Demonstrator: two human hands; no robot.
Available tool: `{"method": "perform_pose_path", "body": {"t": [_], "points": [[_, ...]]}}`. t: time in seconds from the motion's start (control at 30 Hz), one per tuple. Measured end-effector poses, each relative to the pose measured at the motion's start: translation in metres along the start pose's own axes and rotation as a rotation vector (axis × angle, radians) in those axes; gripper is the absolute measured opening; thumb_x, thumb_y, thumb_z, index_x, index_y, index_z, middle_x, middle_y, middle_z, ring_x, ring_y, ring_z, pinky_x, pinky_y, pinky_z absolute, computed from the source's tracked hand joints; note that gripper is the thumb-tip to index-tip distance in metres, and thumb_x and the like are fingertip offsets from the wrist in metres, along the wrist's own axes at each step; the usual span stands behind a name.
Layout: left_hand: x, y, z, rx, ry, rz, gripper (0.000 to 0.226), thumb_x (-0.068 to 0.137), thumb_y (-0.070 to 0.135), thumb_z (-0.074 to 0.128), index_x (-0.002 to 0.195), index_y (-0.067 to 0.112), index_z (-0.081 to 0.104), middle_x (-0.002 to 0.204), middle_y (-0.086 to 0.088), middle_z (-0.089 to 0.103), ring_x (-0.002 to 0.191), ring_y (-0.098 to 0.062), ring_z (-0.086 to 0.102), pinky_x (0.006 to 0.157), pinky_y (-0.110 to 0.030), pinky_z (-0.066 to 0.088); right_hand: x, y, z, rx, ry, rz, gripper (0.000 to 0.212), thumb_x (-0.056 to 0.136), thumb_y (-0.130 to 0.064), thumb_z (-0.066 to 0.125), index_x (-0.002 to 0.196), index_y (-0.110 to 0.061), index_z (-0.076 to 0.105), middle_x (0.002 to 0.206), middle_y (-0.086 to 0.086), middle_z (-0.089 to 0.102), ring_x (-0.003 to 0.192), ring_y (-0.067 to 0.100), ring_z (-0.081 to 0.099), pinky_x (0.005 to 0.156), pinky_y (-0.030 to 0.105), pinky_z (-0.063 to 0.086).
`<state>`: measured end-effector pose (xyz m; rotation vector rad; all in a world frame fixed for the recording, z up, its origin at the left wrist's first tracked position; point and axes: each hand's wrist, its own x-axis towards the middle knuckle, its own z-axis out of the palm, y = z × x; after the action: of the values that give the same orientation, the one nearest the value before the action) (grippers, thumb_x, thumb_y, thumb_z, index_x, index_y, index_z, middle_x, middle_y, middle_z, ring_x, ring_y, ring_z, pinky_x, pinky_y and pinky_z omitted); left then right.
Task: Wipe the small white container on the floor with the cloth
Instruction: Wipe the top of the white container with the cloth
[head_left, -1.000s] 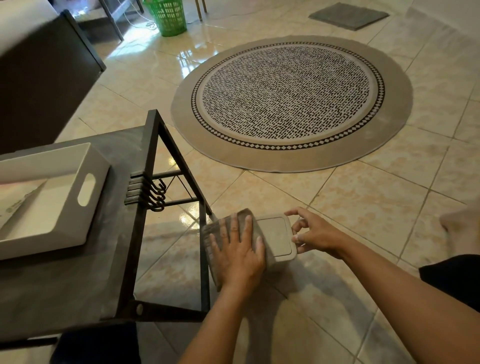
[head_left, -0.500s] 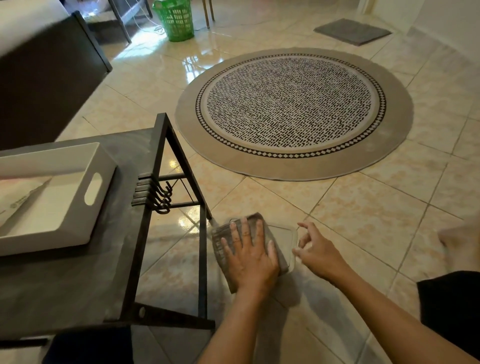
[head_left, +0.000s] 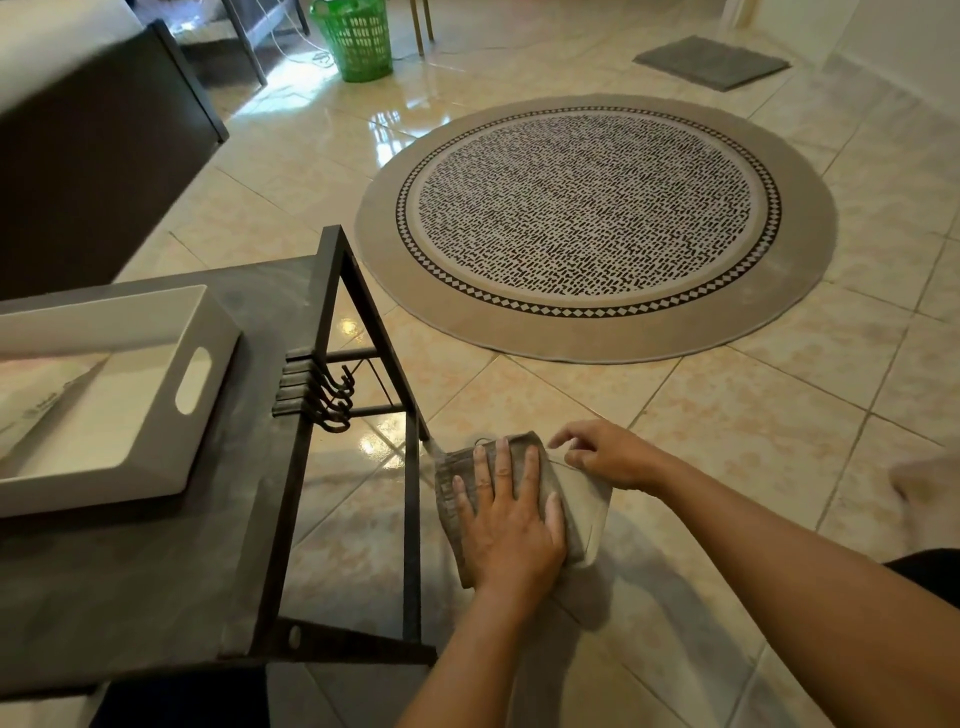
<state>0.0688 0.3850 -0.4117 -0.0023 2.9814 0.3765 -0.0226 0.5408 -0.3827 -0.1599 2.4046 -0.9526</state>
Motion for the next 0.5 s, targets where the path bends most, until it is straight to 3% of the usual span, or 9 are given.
{"method": "perform_pose_path", "body": {"t": [0.13,0.3,0.4,0.5], "points": [[0.002,0.019,-0.005,-0.016,-0.034,-0.078,0.064,0.099,0.052,0.013,0.151,0.033,-0.02,0.156,0.0,-0.036,0.142,-0.022,-0.036,0.114,-0.051,-0.022,-0.018,0.017,0.001,0.047,0.051,0.003,0.028,0.1,-0.014,0.052,0.125,-0.024,0.06,0.094,-0.002,0.058,0.087,0.015,0.057,0.081,0.033,0.05],[0.007,0.04,-0.002,-0.018,-0.093,-0.12,0.065,0.092,0.053,-0.002,0.147,0.03,-0.027,0.154,-0.003,-0.04,0.14,-0.025,-0.039,0.113,-0.053,-0.023,-0.046,0.036,0.009,0.081,0.105,0.026,0.033,0.097,-0.011,0.054,0.126,-0.028,0.055,0.082,0.001,0.06,0.075,0.015,0.058,0.07,0.031,0.051],[0.004,0.048,0.0,-0.023,-0.105,-0.137,0.074,0.078,0.053,-0.014,0.146,0.028,-0.03,0.153,-0.005,-0.042,0.138,-0.027,-0.041,0.112,-0.055,-0.024,-0.06,0.038,0.012,0.092,0.062,0.049,0.039,0.095,-0.008,0.057,0.126,-0.03,0.049,0.085,0.009,0.064,0.078,0.023,0.066,0.071,0.035,0.059],[-0.001,0.047,0.002,-0.022,-0.115,-0.12,0.068,0.086,0.051,-0.008,0.146,0.027,-0.031,0.152,-0.007,-0.044,0.136,-0.029,-0.045,0.112,-0.057,-0.023,-0.068,0.036,0.013,0.134,-0.024,0.067,0.042,0.093,-0.008,0.06,0.128,-0.027,0.048,0.087,0.009,0.065,0.08,0.023,0.07,0.069,0.031,0.063]]}}
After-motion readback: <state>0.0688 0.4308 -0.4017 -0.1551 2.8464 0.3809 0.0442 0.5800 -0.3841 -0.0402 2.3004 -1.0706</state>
